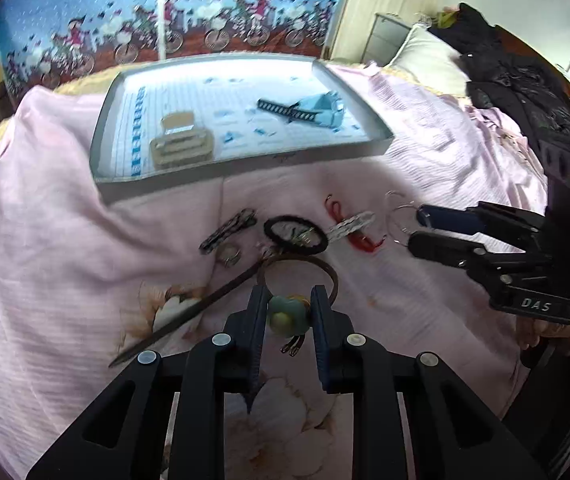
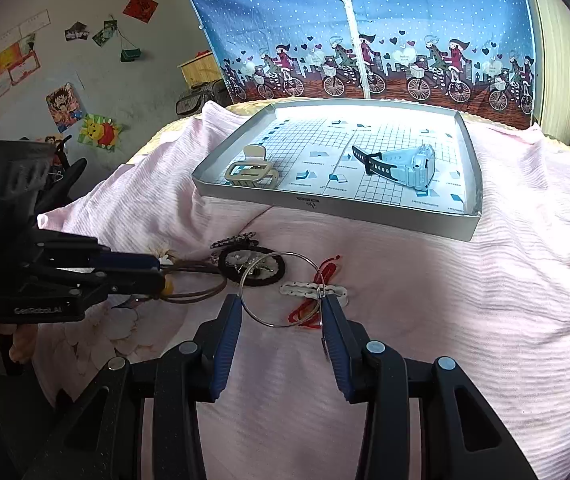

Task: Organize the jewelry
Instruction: 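Carry the hoop earring over the tray with right tool while left tool carries the hair tie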

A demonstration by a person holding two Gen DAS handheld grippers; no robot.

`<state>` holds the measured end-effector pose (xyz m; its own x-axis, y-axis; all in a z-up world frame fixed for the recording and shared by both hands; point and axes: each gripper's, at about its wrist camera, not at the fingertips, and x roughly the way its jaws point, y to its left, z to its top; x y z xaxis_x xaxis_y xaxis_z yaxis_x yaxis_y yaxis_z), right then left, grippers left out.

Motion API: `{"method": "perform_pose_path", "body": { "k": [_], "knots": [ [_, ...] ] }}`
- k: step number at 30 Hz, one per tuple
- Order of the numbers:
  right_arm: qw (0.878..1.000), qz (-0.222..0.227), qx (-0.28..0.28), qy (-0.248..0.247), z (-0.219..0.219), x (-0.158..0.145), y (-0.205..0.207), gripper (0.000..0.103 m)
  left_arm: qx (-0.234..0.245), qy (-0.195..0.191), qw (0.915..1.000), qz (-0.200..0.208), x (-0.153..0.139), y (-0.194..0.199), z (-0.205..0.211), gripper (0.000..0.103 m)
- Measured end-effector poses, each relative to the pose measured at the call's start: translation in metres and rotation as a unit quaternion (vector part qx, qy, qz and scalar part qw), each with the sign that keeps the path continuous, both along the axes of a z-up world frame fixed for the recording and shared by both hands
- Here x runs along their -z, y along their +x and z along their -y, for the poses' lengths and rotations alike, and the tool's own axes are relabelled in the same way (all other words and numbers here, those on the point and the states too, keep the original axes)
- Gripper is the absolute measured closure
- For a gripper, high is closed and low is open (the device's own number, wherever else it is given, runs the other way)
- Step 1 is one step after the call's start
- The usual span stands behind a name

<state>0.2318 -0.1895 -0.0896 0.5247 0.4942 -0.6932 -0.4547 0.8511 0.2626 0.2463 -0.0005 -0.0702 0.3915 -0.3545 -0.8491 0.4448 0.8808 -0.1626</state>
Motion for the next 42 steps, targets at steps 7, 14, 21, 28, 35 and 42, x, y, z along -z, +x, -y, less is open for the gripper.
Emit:
{"method": "perform_pose_path", "body": {
  "k": [7,14,21,28,35,42],
  "knots": [
    [1.000,0.016,0.001,0.004,-0.001,-0.002,-0.001,0.064,-0.019,-0.066,0.9976,0.004,-0.018,0.001,-0.015,0.086],
    [0.999,0.035,0.011,-0.005,-0.001,-0.005,-0.001,0.064,-0.023,-0.129,0.9894,0.064,-0.039,0.001,-0.015,0.086],
    [0.998,0.051,0.026,-0.004,0.005,-0.009,0.000,0.064,-0.052,-0.125,0.9870,0.086,-0.037,0.011,-0.014,0.086],
    [0.995,0.086,0.046,-0.002,0.009,-0.017,0.024,0.064,-0.072,-0.107,0.9846,0.118,-0.034,0.042,-0.004,0.086],
    [0.990,0.111,0.090,0.001,0.015,-0.016,0.089,0.064,-0.104,-0.118,0.9787,0.132,-0.021,0.096,0.009,0.086],
    [0.990,0.098,0.103,-0.022,0.017,0.005,0.128,0.064,-0.138,-0.134,0.9775,0.086,0.008,0.147,0.001,0.086]
  ]
}}
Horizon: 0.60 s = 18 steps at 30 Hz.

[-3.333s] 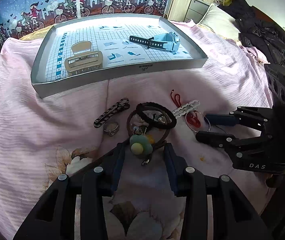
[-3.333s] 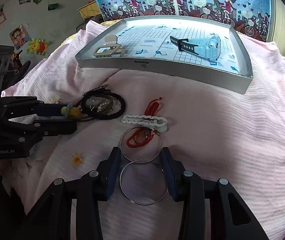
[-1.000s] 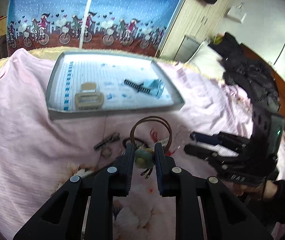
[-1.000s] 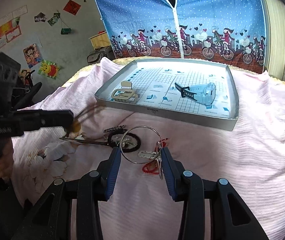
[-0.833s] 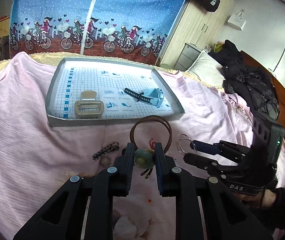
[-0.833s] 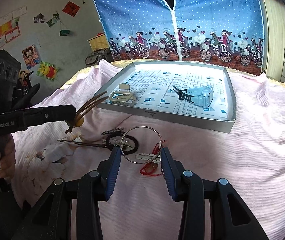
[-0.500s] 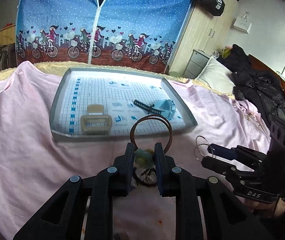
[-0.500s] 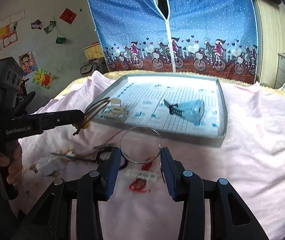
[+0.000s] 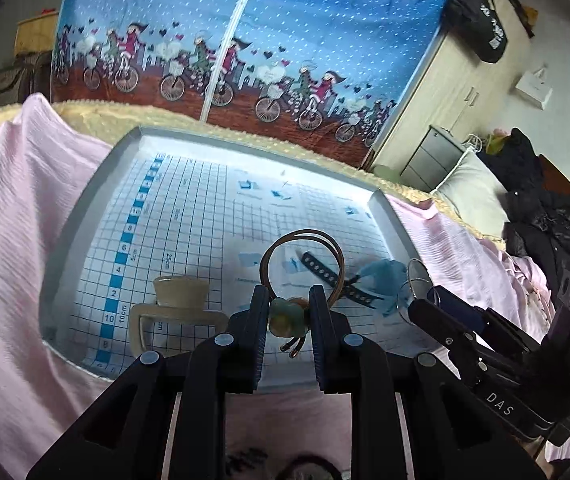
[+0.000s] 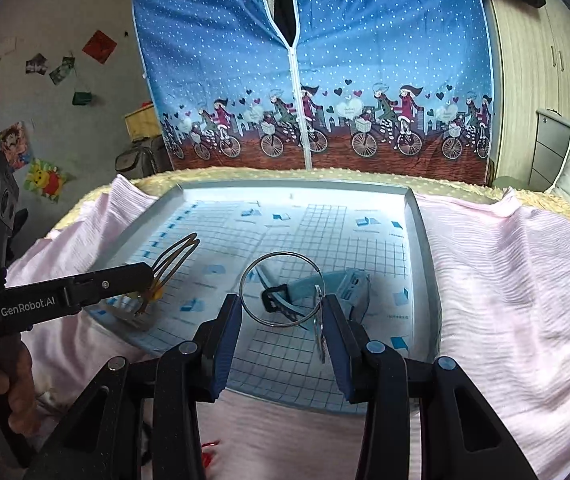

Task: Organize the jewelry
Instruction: 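Carry the hoop earring over the tray with right tool while left tool carries the hair tie, then open right tool to drop the hoop in the tray while left tool releases the hair tie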

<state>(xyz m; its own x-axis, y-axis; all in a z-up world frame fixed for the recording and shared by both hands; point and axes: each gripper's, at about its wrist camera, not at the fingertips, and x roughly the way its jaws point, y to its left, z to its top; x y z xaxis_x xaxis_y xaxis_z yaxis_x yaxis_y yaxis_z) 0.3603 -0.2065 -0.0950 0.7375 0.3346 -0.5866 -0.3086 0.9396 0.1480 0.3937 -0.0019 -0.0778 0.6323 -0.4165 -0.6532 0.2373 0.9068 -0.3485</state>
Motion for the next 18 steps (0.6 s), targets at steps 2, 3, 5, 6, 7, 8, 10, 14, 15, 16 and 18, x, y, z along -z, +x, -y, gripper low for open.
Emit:
{"method": "perform_pose_path", "body": {
  "k": [2,3,5,6,7,8,10,14,15,16,18],
  "knots": [
    [1.000,-0.012,0.003,-0.002,0.000,0.008,0.002,0.064,0.001,0.005,0.9999,-0.014,0.009,0.007,-0.002,0.086],
    [1.000,-0.018,0.004,-0.001,0.001,0.011,0.003,0.064,0.002,0.008,0.9998,-0.018,0.013,0.007,-0.002,0.086],
    [1.000,-0.028,0.008,-0.004,0.001,0.016,0.004,0.063,0.007,0.019,0.9994,-0.027,0.018,0.008,0.001,0.086],
    [1.000,-0.030,0.009,-0.002,0.002,0.017,0.004,0.063,0.009,0.023,0.9992,-0.030,0.021,0.009,0.003,0.086],
    [0.999,-0.031,0.011,0.000,0.003,0.017,0.003,0.063,0.010,0.024,0.9991,-0.033,0.022,0.008,0.003,0.086],
    [0.999,-0.033,0.012,0.002,0.004,0.017,0.002,0.063,0.009,0.024,0.9991,-0.034,0.023,0.008,0.005,0.085],
    [0.999,-0.038,0.011,0.006,0.005,0.018,0.003,0.062,0.011,0.023,0.9991,-0.034,0.023,0.005,0.006,0.085],
    [0.999,-0.047,0.014,0.002,0.007,0.017,0.002,0.040,0.014,0.025,0.9989,-0.037,0.020,0.002,0.011,0.069],
    [0.999,-0.046,0.014,0.002,0.008,0.016,0.001,0.038,0.012,0.026,0.9989,-0.038,0.019,0.000,0.011,0.064],
    [0.999,-0.045,0.015,0.000,0.008,0.015,-0.001,0.033,0.011,0.025,0.9989,-0.038,0.018,-0.001,0.011,0.052],
    [0.999,-0.042,0.016,-0.004,0.010,0.011,-0.007,0.027,0.012,0.021,0.9992,-0.033,0.013,-0.008,0.011,0.034]
  ]
}}
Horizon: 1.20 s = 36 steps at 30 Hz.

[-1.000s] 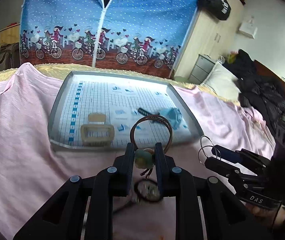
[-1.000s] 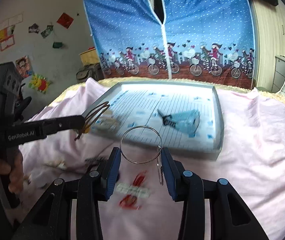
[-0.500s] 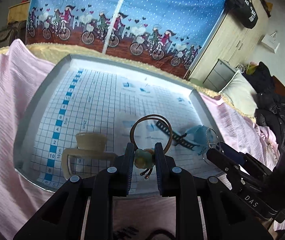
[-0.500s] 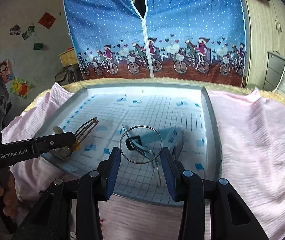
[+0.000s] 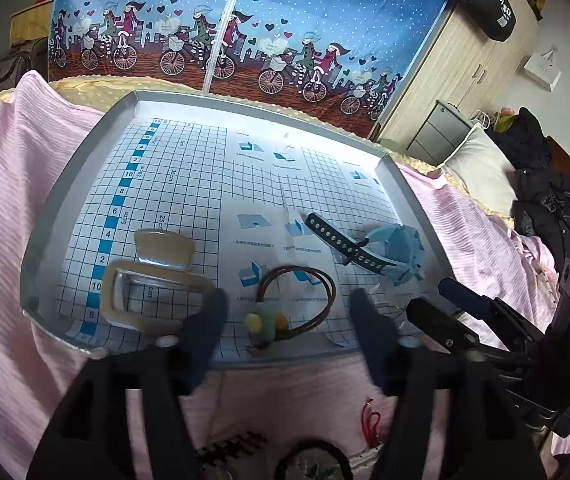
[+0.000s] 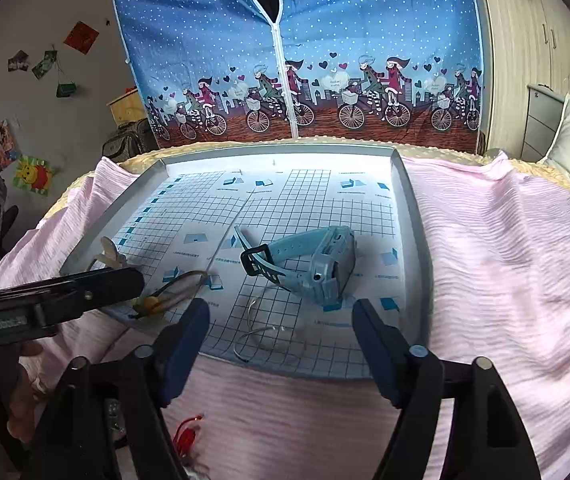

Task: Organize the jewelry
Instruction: 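Open right tool to drop the hoop in the tray while left tool releases the hair tie, then withdraw both open tools from the tray back toward the pile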

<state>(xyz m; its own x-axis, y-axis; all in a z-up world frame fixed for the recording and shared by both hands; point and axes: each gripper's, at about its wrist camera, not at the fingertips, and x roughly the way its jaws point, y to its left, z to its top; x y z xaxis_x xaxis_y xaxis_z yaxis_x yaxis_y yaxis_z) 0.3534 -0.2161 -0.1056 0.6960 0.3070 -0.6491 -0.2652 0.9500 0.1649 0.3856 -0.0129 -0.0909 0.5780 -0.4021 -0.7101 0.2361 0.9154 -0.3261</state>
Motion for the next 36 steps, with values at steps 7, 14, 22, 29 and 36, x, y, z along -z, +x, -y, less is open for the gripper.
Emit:
{"method": "perform_pose_path", "body": {
  "k": [7,14,22,29,36],
  "knots": [
    [0.998,0.054,0.014,0.011,0.012,-0.033,-0.037,0.000,-0.004,0.015,0.9963,0.084,-0.042,-0.043,-0.007,0.001],
    [0.989,0.144,-0.003,0.016,0.009,-0.080,-0.091,0.000,-0.044,0.022,0.9816,0.184,-0.092,-0.098,-0.019,0.001],
    [0.977,0.211,-0.014,0.002,-0.004,-0.106,-0.167,0.000,-0.074,0.042,0.9757,0.202,-0.115,-0.167,-0.037,0.001],
    [0.975,0.220,-0.014,0.005,-0.005,-0.104,-0.222,0.000,-0.120,0.011,0.9737,0.193,-0.116,-0.227,-0.062,0.001],
    [0.980,0.200,-0.015,-0.002,-0.009,-0.096,-0.262,0.000,-0.128,0.035,0.9748,0.179,-0.107,-0.273,-0.060,0.001]
  ]
}}
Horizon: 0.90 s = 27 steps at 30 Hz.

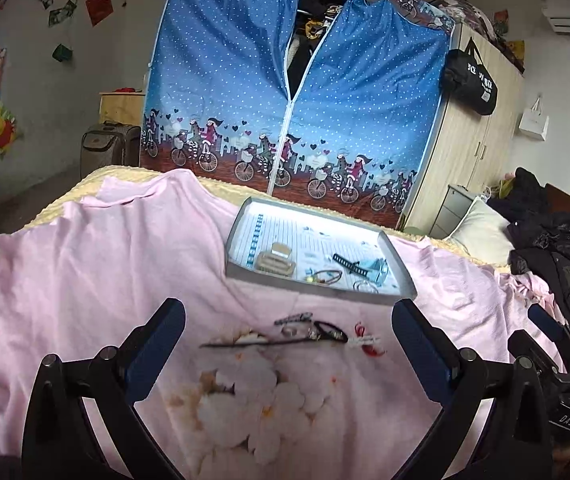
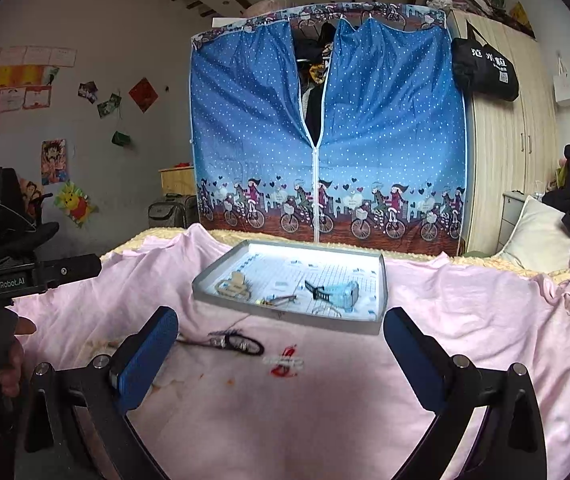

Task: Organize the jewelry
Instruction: 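Withdraw both open tools from the tray back toward the pile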

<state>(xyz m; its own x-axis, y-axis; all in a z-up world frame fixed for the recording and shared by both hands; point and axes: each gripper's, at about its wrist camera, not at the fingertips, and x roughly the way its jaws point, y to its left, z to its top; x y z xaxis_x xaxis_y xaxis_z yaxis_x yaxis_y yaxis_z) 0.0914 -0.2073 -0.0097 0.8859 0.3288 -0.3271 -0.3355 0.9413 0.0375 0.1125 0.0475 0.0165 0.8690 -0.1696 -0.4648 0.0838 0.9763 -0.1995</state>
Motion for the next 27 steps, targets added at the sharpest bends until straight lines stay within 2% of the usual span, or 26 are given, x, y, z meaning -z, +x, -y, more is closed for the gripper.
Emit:
{"method": "perform_pose_path", "body": {
  "k": [7,14,21,27],
  "knots": [
    [0.998,-0.069,0.007,0.004,-0.001,0.018,-0.006,0.000,0.007,0.024,0.9986,-0.046,0.019,-0.013,0.014,0.001],
    [0.990,-0.134,0.020,-0.030,-0.011,0.039,0.010,0.000,0.001,0.036,0.9951,-0.092,0.035,-0.006,0.018,0.001],
    [0.986,-0.157,0.027,-0.048,-0.012,0.047,0.015,0.000,-0.001,0.016,0.9927,-0.119,0.043,0.005,0.010,0.001],
    [0.983,-0.174,0.029,-0.058,-0.013,0.051,0.022,0.000,0.016,0.018,0.9839,-0.177,0.050,0.031,0.010,0.001]
  ]
}}
